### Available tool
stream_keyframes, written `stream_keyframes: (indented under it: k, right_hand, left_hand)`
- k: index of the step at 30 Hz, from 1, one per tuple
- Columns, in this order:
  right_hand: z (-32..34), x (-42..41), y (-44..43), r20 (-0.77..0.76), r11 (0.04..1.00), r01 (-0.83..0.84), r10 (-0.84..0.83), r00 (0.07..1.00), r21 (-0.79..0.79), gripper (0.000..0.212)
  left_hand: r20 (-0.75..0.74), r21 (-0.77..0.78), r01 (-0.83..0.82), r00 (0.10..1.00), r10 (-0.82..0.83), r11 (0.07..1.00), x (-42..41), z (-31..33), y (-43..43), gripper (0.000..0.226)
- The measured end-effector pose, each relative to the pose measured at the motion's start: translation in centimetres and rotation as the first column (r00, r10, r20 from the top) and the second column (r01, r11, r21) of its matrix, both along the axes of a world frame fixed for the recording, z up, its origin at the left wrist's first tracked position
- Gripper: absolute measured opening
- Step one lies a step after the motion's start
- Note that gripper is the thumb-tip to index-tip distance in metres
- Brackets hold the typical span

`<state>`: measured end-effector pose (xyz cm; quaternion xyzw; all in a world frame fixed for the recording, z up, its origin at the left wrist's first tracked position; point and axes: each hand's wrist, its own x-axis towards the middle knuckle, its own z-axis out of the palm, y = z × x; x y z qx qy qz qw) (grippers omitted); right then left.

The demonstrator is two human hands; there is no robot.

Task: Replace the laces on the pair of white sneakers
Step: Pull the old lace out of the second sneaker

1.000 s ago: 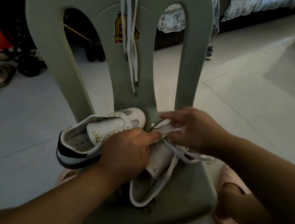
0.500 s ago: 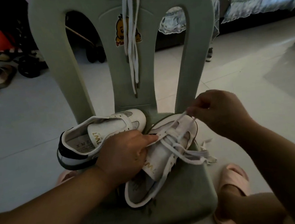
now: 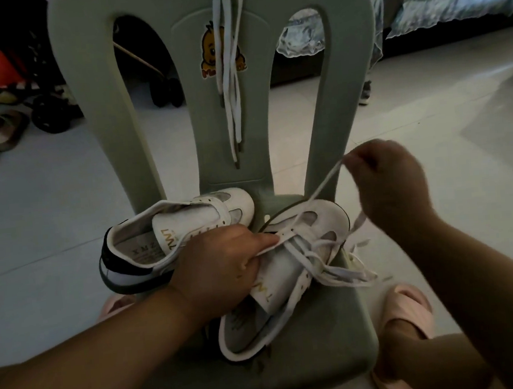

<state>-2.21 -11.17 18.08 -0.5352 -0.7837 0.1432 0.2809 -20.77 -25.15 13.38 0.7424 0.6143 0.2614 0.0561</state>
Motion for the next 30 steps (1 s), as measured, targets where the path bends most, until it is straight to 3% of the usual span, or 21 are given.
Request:
stream_keyframes:
  k: [1, 3, 5, 7, 10, 14, 15, 18, 21, 22, 24, 27, 29, 30]
  right_hand:
    - [0.2, 0.4, 0.3, 0.016, 1.000, 0.011, -0.011, 1.000, -0.001, 0.016]
    - [0.6, 0.4, -0.3, 0.063, 0.982, -0.172, 0.177, 0.982, -0.076, 0.013]
    - [0.5, -0.5, -1.9, 0.097, 0.864, -0.445, 0.477, 0.873, -0.237, 0.023]
    - [-0.2, -1.3, -2.9, 0.189, 0.742, -0.584, 0.658, 0.729, -0.329, 0.028]
    - [-0.8, -1.7, -2.7, 0.314, 0.778, -0.573, 0.628, 0.712, -0.258, 0.022]
    - [-0.5, -1.5, -2.8, 0.218, 0.804, -0.527, 0.587, 0.780, -0.275, 0.001]
    - [-0.5, -1.5, -2.8, 0.188, 0.820, -0.503, 0.558, 0.808, -0.273, 0.009]
    - [0.0, -1.1, -1.9, 0.021, 0.943, -0.269, 0.278, 0.960, -0.196, 0.009]
    - [0.7, 0.1, -0.4, -0.141, 1.000, 0.007, -0.009, 0.990, -0.014, 0.015]
    - [0.9, 0.3, -0.4, -0.132, 0.999, 0.012, -0.007, 0.991, 0.034, 0.017]
    - [0.7, 0.2, -1.2, -0.052, 0.984, -0.173, 0.175, 0.983, 0.029, 0.019]
    - [-0.7, -1.0, -3.0, 0.163, 0.823, -0.521, 0.559, 0.813, -0.226, 0.037]
    - [-1.9, -1.4, -3.0, 0.304, 0.760, -0.603, 0.650, 0.697, -0.244, 0.033]
    - [-2.0, -1.5, -2.9, 0.311, 0.764, -0.606, 0.644, 0.699, -0.221, 0.028]
  left_hand:
    - [0.006, -0.001, -0.002, 1.000, 0.002, 1.000, 0.0, 0.0, 0.0, 0.036]
    - [0.005, -0.004, -0.004, 1.000, 0.004, 1.000, -0.1, 0.0, 0.1, 0.036]
    - [-0.017, -0.004, -0.004, 1.000, 0.004, 1.000, 0.0, 0.0, 0.1, 0.036]
    - [-0.029, -0.007, 0.000, 1.000, 0.000, 1.000, 0.2, 0.1, 0.1, 0.037]
    - [-0.032, -0.004, 0.008, 0.999, -0.008, 1.000, 0.3, 0.2, 0.2, 0.038]
    - [-0.030, -0.010, 0.002, 1.000, -0.002, 1.000, 0.3, 0.0, 0.1, 0.037]
    - [-0.023, -0.015, 0.004, 1.000, -0.004, 1.000, 0.2, 0.1, 0.0, 0.037]
    - [-0.004, -0.024, 0.005, 1.000, -0.005, 1.000, 0.1, 0.1, 0.0, 0.036]
    - [0.001, -0.031, 0.000, 1.000, 0.000, 1.000, 0.0, 0.0, 0.1, 0.036]
    - [0.003, -0.035, 0.000, 1.000, 0.000, 0.999, -0.1, 0.0, 0.1, 0.036]
    - [-0.001, -0.044, -0.001, 1.000, 0.001, 0.999, -0.1, 0.0, 0.0, 0.035]
    - [-0.026, -0.041, 0.000, 1.000, -0.001, 0.999, 0.1, 0.1, 0.1, 0.035]
    - [-0.026, -0.038, 0.006, 1.000, -0.007, 0.999, 0.1, 0.1, 0.2, 0.036]
    - [-0.015, -0.043, 0.007, 1.000, -0.008, 0.999, 0.1, 0.1, 0.2, 0.037]
